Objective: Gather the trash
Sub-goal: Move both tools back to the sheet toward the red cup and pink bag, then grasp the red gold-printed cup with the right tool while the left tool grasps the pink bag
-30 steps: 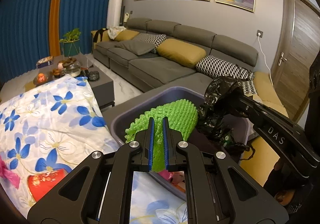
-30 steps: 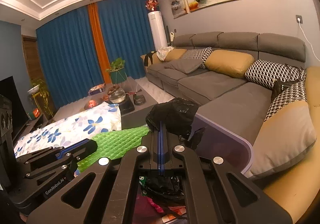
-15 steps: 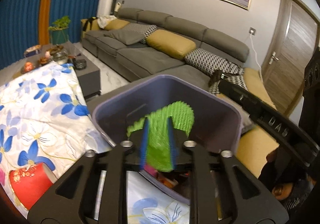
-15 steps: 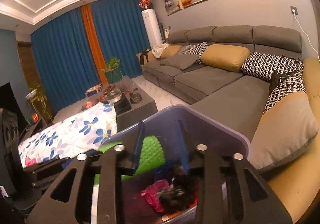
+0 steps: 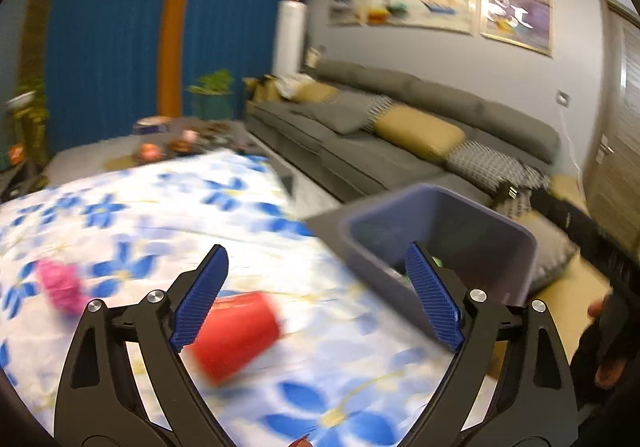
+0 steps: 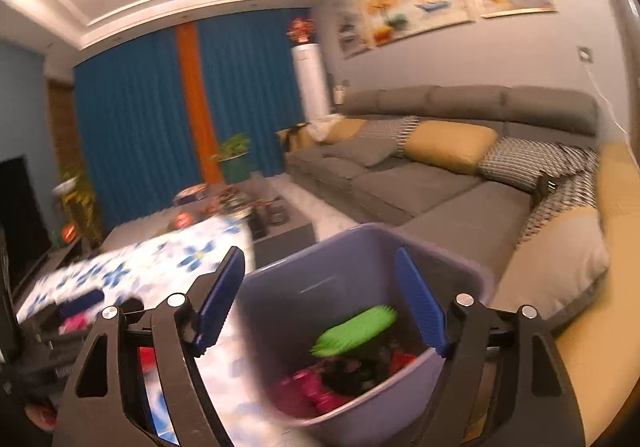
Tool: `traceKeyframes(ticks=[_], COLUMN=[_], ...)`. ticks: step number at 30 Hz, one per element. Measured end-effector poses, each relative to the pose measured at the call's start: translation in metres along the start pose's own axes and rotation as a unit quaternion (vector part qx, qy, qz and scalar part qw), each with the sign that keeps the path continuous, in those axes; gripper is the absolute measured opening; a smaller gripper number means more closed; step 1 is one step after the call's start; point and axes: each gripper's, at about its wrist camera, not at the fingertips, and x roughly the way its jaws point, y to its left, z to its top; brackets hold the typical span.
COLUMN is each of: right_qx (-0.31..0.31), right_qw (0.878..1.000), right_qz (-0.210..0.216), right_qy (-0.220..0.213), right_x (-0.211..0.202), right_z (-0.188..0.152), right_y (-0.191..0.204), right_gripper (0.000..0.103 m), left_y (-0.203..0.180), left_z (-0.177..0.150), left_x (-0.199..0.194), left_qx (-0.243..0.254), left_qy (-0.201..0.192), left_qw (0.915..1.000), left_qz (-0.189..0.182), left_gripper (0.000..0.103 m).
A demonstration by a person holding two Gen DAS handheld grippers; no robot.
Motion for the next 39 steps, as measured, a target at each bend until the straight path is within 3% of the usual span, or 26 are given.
traceKeyframes(ticks=[4,8,15,19,25,30,33,36,39], right_qx=[-0.051,-0.088,-0.147,-0.17,-0.212,-0.226,-0.226,-0.218,-0.212], right_qw=[0.997,0.991,0.982,0.979,0.971,0.966,0.965,0.966,0.967], right_qz=[0.05,0.085,0.086,0.067,0.013,-0.013,-0.018,-0.021,-0.019], right_qy=[0.027,0.056,0.081,0.09,0.111,0.125,0.134,0.139,0.138], right_x=[0.005,0.016,0.036,0.046,0.072,0.086,0.09,0.092,0.091], right_z=[-0.022,-0.045,-0.078,-0.092,-0.106,-0.109,-0.11,-0.109,-0.109], right_y=[0.057,0.108,0.179,0.203,0.223,0.225,0.223,0.218,0.212], right_gripper=[0.077,0.077,0.077,0.076,0.065,0.046,0.025,0.021,0.005], left_y=[0.049,0.116,0.19,0.21,0.221,0.23,0.231,0.23,0.23], left_z=[-0.01,-0.028,-0.043,-0.049,-0.056,-0.06,-0.062,-0.064,-0.065], left_x=[-0.037,-0.066,-0.108,-0.118,-0.123,-0.118,-0.116,-0.113,-0.11], left_qx=[-0.015,-0.067,-0.118,-0.135,-0.146,-0.16,-0.16,-0.159,-0.156], left_qy=[-0.022,-0.024,-0.039,-0.044,-0.058,-0.054,-0.052,-0.047,-0.042], left_qw=[0.9967,0.9832,0.9577,0.9558,0.9548,0.9557,0.9567,0.9579,0.959], left_qz=[0.077,0.168,0.26,0.258,0.253,0.241,0.237,0.235,0.233], left_gripper=[0.092,0.093,0.093,0.093,0.093,0.093,0.093,0.093,0.093])
